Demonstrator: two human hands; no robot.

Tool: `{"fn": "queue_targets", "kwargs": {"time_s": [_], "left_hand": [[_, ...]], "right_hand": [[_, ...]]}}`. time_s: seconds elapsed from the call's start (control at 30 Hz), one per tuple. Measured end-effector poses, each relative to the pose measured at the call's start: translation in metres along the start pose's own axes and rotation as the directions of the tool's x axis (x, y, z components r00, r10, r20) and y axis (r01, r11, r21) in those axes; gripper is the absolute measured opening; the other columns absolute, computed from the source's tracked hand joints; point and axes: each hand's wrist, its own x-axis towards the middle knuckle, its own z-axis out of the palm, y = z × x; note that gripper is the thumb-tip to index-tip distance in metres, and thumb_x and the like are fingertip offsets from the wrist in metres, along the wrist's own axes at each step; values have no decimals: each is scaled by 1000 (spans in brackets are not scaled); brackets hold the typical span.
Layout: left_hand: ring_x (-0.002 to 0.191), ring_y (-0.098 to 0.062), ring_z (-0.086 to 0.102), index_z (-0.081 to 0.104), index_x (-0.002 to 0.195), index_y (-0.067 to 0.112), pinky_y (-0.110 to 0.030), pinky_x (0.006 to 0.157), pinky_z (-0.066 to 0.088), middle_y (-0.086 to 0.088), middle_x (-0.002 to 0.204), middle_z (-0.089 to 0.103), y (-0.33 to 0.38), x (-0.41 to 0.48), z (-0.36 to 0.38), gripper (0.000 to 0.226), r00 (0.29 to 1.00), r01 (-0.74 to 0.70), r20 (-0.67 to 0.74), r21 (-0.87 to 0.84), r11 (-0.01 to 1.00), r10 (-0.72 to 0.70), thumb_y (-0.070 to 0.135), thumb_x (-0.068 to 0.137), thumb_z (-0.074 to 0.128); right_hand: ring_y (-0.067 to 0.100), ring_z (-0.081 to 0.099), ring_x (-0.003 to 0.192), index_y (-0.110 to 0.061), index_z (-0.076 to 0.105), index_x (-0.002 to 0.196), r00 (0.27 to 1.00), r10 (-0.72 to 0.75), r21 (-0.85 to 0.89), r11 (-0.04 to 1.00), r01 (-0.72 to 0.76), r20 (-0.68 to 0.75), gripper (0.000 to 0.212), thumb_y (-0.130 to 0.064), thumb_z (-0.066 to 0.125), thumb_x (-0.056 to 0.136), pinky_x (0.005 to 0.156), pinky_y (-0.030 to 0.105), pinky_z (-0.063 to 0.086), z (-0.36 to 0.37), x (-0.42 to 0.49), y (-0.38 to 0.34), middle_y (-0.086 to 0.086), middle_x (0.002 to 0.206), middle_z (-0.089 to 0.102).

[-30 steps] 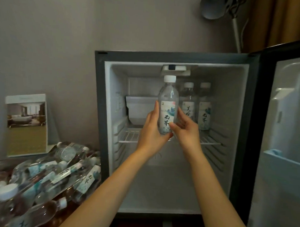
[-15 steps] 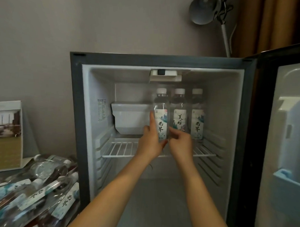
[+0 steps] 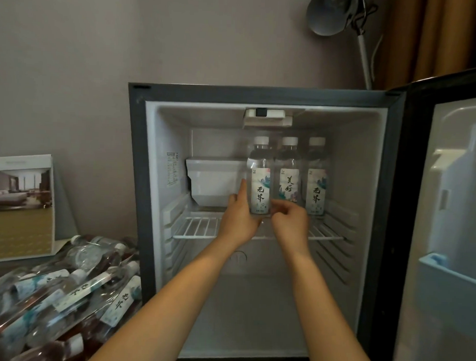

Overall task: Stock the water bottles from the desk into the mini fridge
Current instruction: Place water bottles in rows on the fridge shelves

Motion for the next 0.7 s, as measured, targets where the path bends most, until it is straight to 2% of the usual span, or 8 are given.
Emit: {"fn": "queue_targets", "kwargs": {"time_s": [0.1,0.2,0.27,0.3,0.4,0.47,0.57,0.7], "left_hand": [[118,-26,49,22,146,14,-27,94,41,-11,137,37,-1,-17,-12,75,997,10,-71,-76,997,-15,8,84,63],[108,-18,55,43,134,13,-25,92,47,-3,119,51,-6,-44,-28,53,993,-21,-117,-163,986,2,0,85,56],[93,-11,59,57,118,16,-16,84,49,5,96,58,-11,-67,-44,37,993,-20,-114,-183,983,-2,-2,86,54],[86,-5,60,61,109,18,-10,79,48,8,90,60,-14,-79,-54,31,995,-30,-101,-185,982,11,-2,86,54],[74,1,62,65,89,27,-9,70,48,12,82,65,-27,-121,-88,32,993,-76,-105,-143,987,61,-4,84,57],[73,-2,63,68,86,24,-14,69,50,16,78,65,-38,-149,-116,29,987,-98,-135,-62,993,89,-3,83,59],[76,-3,62,72,89,16,-14,69,49,15,80,64,-58,-185,-161,21,972,-95,-206,87,992,111,-1,82,61],[76,-3,59,71,87,16,-12,66,45,11,82,64,-88,-223,-217,19,906,103,-424,190,976,-13,1,84,59]], "right_hand": [[20,61,102,-6,68,105,999,44,18,999,-44,-24,31,5,52,81,92,27,45,2,-10,-8,11,107,68],[24,63,97,-7,69,99,997,68,34,997,-69,26,23,2,54,84,92,34,49,8,-24,-19,12,102,69],[27,65,82,-6,68,94,994,70,85,993,-76,78,23,5,51,82,80,36,54,13,-40,-28,15,90,69],[25,63,71,-6,67,91,991,70,122,989,-84,112,24,6,49,82,68,30,54,16,-49,-33,13,82,68],[13,54,48,-7,63,87,958,85,200,969,-143,274,25,8,44,84,42,16,42,33,-82,-48,3,67,61],[10,53,44,-7,64,90,902,78,192,966,-175,425,25,7,43,87,41,16,41,49,-104,-51,2,67,61],[10,57,48,-11,67,91,767,41,99,986,-135,641,25,1,45,90,45,18,44,75,-138,-46,2,69,65],[9,59,49,-14,65,94,549,70,-11,994,-110,833,22,-2,47,92,48,20,45,119,-181,-28,3,73,65]]}}
